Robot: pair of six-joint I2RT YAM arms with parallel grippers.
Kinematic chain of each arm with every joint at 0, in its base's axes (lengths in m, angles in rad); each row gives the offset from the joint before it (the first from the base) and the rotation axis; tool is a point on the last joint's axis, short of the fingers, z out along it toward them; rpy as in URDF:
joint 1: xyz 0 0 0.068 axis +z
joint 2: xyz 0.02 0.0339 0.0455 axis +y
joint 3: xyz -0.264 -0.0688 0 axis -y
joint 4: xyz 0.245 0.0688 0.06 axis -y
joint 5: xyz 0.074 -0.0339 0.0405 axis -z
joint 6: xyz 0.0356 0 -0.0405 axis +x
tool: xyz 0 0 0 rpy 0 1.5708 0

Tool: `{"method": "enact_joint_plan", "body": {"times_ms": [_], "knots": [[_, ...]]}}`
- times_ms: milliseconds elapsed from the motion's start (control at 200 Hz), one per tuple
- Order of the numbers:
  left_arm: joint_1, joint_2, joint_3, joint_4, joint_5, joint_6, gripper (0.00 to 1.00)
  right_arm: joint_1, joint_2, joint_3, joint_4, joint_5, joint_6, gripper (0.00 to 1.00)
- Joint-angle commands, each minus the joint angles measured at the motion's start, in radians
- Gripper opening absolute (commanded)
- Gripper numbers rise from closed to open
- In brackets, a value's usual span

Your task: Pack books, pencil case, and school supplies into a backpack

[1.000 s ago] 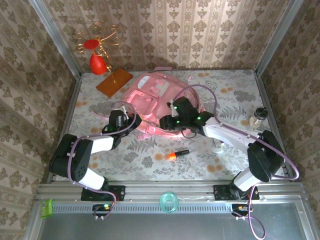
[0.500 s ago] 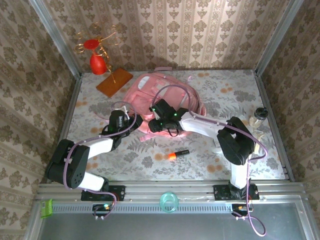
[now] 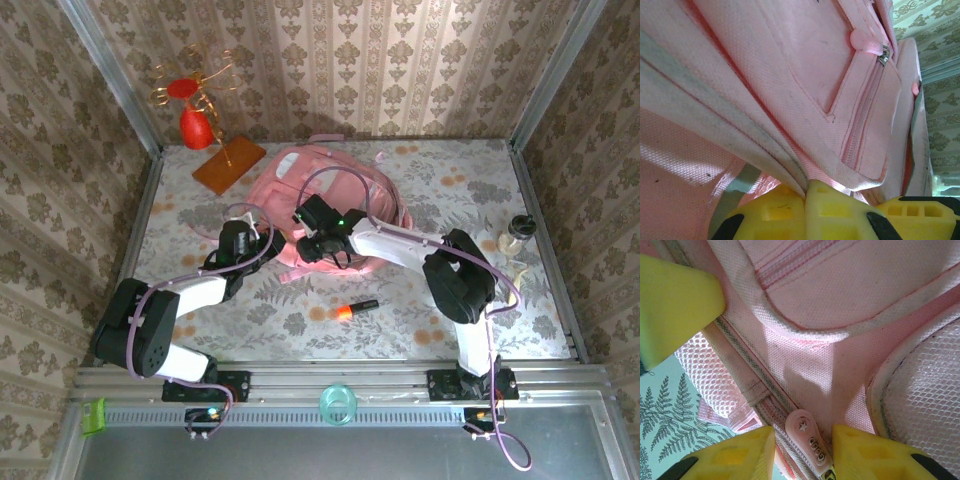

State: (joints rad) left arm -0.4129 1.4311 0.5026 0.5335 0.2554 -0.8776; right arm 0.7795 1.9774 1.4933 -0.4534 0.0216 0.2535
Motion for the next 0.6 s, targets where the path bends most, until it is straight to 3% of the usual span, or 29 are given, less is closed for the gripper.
{"method": "enact_joint_plan", "body": {"times_ms": [0, 415, 595], "knots": [[-0.013, -0.029, 0.013, 0.004, 0.015, 0.037, 0.0, -0.049, 0.039, 0.021, -0.011, -0.048, -0.006, 0.31], [-0.016, -0.033, 0.008, 0.002, 0.012, 0.038, 0.0, -0.092, 0.032, 0.027, 0.009, -0.121, 0.002, 0.13], [-0.017, -0.034, 0.007, 0.002, 0.01, 0.04, 0.0, -0.122, 0.018, 0.004, 0.054, -0.22, 0.053, 0.16]]}}
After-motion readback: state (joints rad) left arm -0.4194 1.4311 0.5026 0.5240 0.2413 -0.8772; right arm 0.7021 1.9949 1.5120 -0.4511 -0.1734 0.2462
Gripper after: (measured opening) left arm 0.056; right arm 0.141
